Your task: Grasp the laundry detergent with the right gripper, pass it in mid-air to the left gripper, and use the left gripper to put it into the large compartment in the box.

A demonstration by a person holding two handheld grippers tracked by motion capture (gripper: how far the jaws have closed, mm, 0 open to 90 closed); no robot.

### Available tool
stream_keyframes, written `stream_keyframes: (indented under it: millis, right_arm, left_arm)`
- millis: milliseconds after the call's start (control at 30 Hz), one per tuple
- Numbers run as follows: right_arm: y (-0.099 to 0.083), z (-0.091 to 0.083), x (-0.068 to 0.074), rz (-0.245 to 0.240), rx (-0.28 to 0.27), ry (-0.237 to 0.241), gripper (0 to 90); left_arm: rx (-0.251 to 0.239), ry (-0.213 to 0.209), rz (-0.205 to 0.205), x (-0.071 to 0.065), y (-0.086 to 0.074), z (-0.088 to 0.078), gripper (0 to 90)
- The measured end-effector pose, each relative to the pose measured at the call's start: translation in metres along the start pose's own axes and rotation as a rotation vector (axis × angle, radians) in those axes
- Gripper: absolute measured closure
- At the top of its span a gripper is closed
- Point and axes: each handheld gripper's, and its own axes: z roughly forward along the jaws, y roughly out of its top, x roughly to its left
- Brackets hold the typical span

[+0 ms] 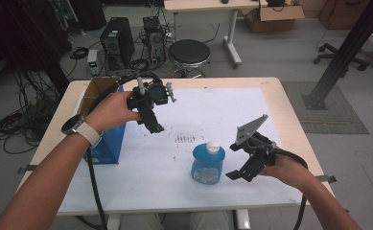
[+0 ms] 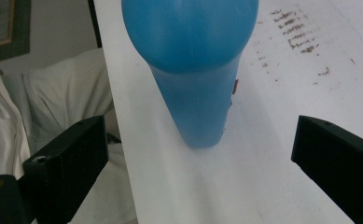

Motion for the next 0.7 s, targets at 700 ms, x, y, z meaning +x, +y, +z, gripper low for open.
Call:
stream_keyframes:
  millis: [700]
  right_arm:
    - [-0.024,0.018,-0.004,0.004,-0.228,0.013,4.4]
  left_arm:
    - [-0.003,-0.005,-0.004,-0.001,-0.001,0.003,4.7]
